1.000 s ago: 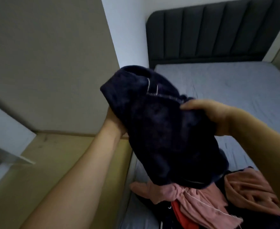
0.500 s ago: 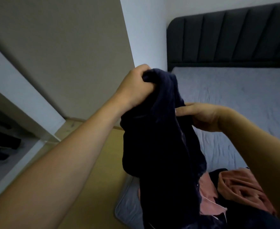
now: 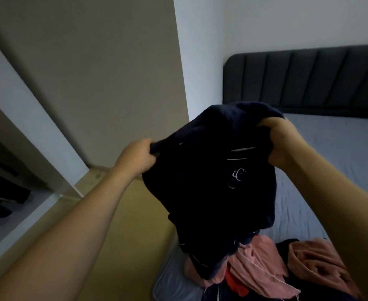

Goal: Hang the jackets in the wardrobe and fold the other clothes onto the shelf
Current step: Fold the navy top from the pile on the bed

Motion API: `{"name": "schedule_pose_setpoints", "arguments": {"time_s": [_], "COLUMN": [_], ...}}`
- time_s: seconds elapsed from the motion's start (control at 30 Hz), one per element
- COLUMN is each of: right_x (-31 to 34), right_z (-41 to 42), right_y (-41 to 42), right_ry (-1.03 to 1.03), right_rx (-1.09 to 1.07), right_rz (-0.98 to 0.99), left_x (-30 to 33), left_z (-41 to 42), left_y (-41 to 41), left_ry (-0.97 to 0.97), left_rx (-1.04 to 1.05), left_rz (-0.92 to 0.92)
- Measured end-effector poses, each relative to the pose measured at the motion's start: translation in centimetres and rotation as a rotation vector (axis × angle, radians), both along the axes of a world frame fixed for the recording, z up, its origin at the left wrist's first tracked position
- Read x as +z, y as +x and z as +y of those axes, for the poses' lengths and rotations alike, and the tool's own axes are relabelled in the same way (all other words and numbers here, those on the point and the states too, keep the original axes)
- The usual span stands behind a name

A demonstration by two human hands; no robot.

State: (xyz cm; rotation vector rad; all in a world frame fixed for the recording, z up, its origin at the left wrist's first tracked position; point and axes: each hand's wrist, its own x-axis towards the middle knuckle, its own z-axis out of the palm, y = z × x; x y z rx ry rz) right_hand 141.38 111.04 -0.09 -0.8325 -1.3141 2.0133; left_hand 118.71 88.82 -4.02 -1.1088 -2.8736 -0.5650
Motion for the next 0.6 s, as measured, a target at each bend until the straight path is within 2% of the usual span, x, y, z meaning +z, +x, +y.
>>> {"name": "schedule_pose_setpoints", "arguments": {"time_s": [0.1, 0.13, 0.17, 0.23, 0.3, 0.37, 0.43, 0.5, 0.6], "right_x": [2.1, 2.8, 3.7, 5.5, 7.5, 9.0, 9.8, 9.7, 8.1], "right_z": [1.1, 1.5, 2.0, 3.2, 4.7, 6.7, 8.7, 10.8, 14.5], "right_y": [3.5, 4.7, 5.9, 7.9, 9.9, 12.1, 13.8, 14.8, 14.6], "right_ry": [-0.066, -0.064, -0.044, 0.015, 0.054, 0.087, 0.104, 0.105, 0.131], "right_rx": [0.207, 0.294, 0.366, 0.449, 0.443, 0.427, 0.455, 0.491, 0.575], "right_rz": [0.095, 0.138, 0.172, 0.207, 0.221, 0.225, 0.199, 0.074, -0.319], "left_x": [0.7, 1.0, 1.4, 3.0, 5.5, 8.5, 10.8, 11.7, 9.9], "left_z": [-0.8, -0.7, -0.4, 1.0, 2.9, 5.1, 7.8, 11.1, 16.6], "left_y": [0.2, 0.9, 1.8, 3.9, 5.6, 7.2, 8.4, 9.3, 10.0], "left_ry": [0.600, 0.677, 0.675, 0.565, 0.310, 0.015, -0.135, -0.178, -0.202], "left_rx": [0.290, 0.317, 0.296, 0.185, 0.096, 0.100, 0.105, 0.106, 0.113], "left_rz": [-0.388, -0.430, -0.439, -0.463, -0.454, -0.379, -0.327, -0.258, -0.181]}}
